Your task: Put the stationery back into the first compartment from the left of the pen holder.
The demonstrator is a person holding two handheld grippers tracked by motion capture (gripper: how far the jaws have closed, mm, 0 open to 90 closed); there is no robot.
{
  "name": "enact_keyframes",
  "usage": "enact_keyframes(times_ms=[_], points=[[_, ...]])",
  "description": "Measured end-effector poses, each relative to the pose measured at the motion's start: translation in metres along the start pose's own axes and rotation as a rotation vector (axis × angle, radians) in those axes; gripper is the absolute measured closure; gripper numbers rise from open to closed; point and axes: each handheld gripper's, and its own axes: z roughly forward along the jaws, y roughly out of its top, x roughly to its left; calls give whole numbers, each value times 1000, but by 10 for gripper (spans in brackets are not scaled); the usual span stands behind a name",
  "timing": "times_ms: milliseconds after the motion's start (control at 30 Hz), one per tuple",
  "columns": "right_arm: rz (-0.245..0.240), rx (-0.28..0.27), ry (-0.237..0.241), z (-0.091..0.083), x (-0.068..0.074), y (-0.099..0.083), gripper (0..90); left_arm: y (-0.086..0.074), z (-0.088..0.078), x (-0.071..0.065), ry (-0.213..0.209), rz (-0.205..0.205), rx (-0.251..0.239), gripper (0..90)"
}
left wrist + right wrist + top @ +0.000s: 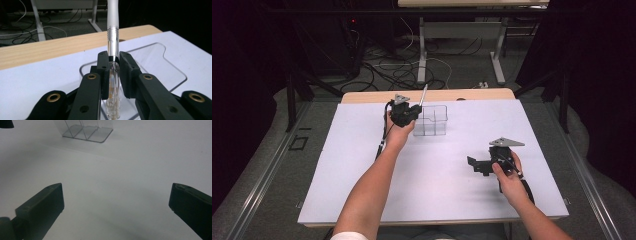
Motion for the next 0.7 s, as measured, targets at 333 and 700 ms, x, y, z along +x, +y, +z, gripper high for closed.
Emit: enact_keyframes(times_ms=[333, 700], points=[[-9, -1, 7, 0, 2, 0, 0, 1, -5, -1, -16, 12, 31, 775], [-1, 2, 1, 0, -2, -1, 0, 1, -40, -6, -6, -5, 39, 428]])
